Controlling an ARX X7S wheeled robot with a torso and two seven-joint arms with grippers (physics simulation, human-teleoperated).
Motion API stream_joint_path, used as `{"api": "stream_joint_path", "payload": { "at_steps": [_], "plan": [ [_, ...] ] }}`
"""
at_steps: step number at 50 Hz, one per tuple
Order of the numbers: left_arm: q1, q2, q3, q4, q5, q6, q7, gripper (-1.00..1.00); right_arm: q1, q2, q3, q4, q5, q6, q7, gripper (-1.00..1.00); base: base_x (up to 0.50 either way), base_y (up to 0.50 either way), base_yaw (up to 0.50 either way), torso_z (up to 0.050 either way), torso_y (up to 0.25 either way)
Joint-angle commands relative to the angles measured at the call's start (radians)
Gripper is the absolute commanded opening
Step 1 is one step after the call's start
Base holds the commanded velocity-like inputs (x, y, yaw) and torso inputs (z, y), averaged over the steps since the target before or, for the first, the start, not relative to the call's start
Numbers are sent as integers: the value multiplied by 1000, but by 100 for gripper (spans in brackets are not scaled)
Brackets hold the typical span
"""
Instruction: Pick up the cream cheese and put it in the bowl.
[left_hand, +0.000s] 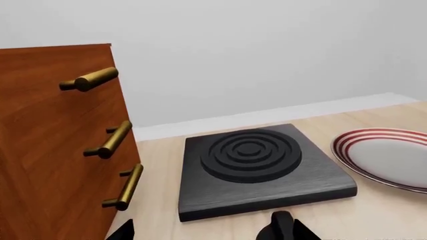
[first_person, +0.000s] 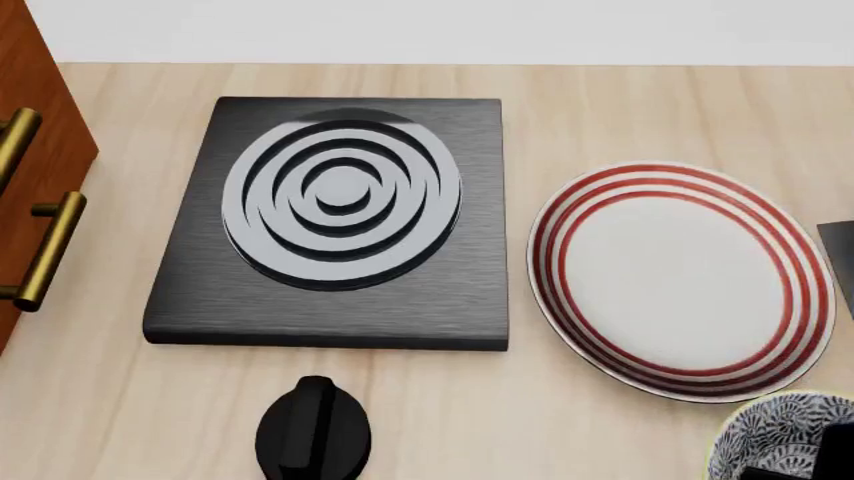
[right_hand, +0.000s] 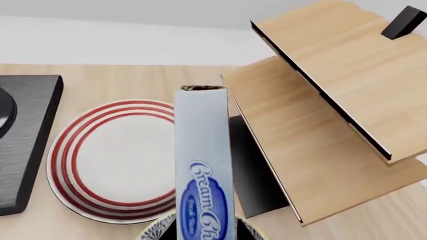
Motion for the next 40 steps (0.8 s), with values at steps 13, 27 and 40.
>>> {"api": "stream_joint_path", "payload": {
  "at_steps": [13, 27, 40],
  "plan": [
    [9, 12, 20, -79, 28, 70, 7, 100, -2, -58, -34, 33, -98, 1, -73, -100, 0, 0, 0, 1, 0],
    [-11, 1, 7, -12, -6, -2, -1, 100, -12, -82, -57, 62, -149, -7, -123, -100, 0, 0, 0, 0, 1],
    [-16, 3, 12, -14, -4, -12, -2, 100, -41, -108, -68, 86, -193, -21, -167, -100, 0, 0, 0, 0, 1]
  ]
}}
